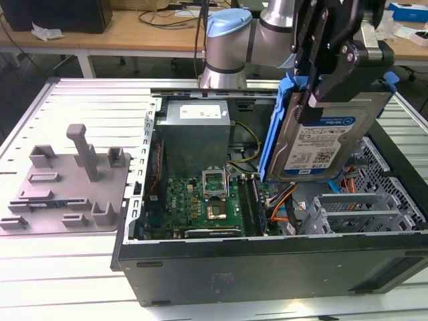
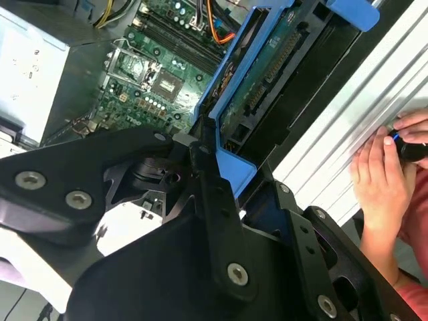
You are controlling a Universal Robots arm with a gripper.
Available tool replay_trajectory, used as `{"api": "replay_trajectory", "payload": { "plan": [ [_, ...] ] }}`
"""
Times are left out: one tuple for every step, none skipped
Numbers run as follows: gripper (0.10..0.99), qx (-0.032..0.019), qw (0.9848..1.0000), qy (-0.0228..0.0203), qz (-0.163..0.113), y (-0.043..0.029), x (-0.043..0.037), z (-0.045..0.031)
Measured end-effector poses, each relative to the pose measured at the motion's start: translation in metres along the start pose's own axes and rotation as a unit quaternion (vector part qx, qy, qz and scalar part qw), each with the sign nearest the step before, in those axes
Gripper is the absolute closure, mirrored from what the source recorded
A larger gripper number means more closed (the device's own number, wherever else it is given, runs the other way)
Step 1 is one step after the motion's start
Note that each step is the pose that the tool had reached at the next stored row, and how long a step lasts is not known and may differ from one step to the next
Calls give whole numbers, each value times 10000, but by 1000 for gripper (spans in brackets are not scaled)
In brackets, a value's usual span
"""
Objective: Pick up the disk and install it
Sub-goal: 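Insert the disk into the insertion slot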
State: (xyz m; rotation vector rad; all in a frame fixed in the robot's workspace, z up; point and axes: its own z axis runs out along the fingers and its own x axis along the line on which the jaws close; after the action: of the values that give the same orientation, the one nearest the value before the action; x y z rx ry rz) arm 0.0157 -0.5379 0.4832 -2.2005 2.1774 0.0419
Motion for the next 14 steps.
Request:
{"api": "replay_trajectory", "payload": {
  "plan": [
    [718, 1, 10000, 0, 6, -8, 7, 2],
    [718, 1, 10000, 0, 16, -26, 21, 6],
    [718, 1, 10000, 0, 27, -44, 35, 11],
    [718, 2, 10000, 0, 37, -65, 49, 16],
    [718, 2, 10000, 0, 41, -82, 54, 18],
    [718, 2, 10000, 1, 42, -103, 59, 19],
    [718, 2, 10000, 1, 46, -140, 67, 21],
    [718, 3, 10000, 1, 49, -182, 76, 23],
    [718, 3, 10000, 1, 51, -210, 82, 25],
    [718, 3, 10000, 1, 55, -253, 91, 28],
    [718, 3, 10000, 1, 60, -294, 100, 32],
    [718, 3, 10000, 1, 66, -345, 111, 35],
    [718, 4, 10000, 1, 70, -375, 118, 39],
    [718, 4, 10000, 1, 75, -405, 124, 41]
  ]
}}
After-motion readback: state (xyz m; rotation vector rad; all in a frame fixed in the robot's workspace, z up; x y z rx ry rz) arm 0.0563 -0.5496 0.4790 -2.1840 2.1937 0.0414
